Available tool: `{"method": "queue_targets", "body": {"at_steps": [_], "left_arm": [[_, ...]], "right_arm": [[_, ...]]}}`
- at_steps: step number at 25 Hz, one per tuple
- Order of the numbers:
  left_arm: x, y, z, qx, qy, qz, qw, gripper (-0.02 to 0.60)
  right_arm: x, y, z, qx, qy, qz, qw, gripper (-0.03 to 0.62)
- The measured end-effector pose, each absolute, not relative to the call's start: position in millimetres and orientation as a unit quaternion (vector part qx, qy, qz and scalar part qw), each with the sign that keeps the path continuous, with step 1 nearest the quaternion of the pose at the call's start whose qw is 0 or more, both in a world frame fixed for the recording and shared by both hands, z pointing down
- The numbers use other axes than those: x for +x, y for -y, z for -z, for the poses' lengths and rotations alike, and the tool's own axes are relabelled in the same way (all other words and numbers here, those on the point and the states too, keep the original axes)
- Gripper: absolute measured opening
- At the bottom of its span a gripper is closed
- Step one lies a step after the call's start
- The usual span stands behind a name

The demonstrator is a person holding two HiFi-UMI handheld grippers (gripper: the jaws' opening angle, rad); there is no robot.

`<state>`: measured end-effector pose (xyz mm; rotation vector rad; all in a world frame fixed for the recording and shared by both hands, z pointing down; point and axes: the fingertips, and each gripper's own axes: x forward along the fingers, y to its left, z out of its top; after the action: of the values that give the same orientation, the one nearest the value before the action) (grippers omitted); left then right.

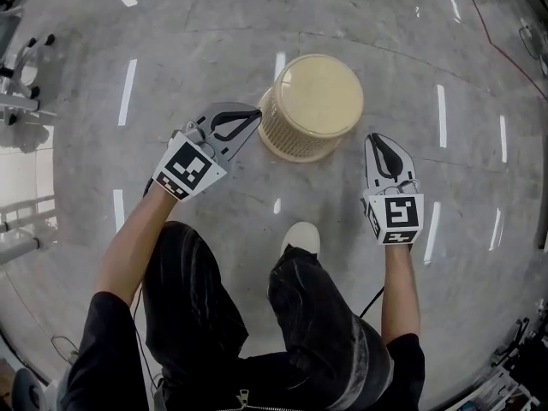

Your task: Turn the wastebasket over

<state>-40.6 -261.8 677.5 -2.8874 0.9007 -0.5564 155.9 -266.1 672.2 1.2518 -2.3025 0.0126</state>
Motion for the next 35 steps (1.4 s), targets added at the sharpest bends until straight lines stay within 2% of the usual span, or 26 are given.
{"method": "queue_targets", "body": {"at_steps": [13,21,24,28,35], "left_arm": [[-50,262,-722,-0.940,-0.291,0.178,-0.011,0.006],[-51,262,-744,-0.941,-0.298,0.150,-0.051,0.006],[-47,261,-746,-0.942,-0.299,0.142,-0.054,0.006],[-38,258,-744,-0.946,-0.287,0.146,-0.038,0.006],[-36,252,-753,-0.948,-0.277,0.150,-0.046,0.006]], "right_arm": [[157,271,-722,0.461,0.856,-0.034,0.231,0.016],[152,267,-742,0.442,0.866,-0.058,0.227,0.096],[149,257,-766,0.418,0.867,-0.069,0.263,0.112],[135,232,-821,0.352,0.863,-0.074,0.354,0.117],[105,207,-879,0.273,0.863,-0.079,0.418,0.118]]}}
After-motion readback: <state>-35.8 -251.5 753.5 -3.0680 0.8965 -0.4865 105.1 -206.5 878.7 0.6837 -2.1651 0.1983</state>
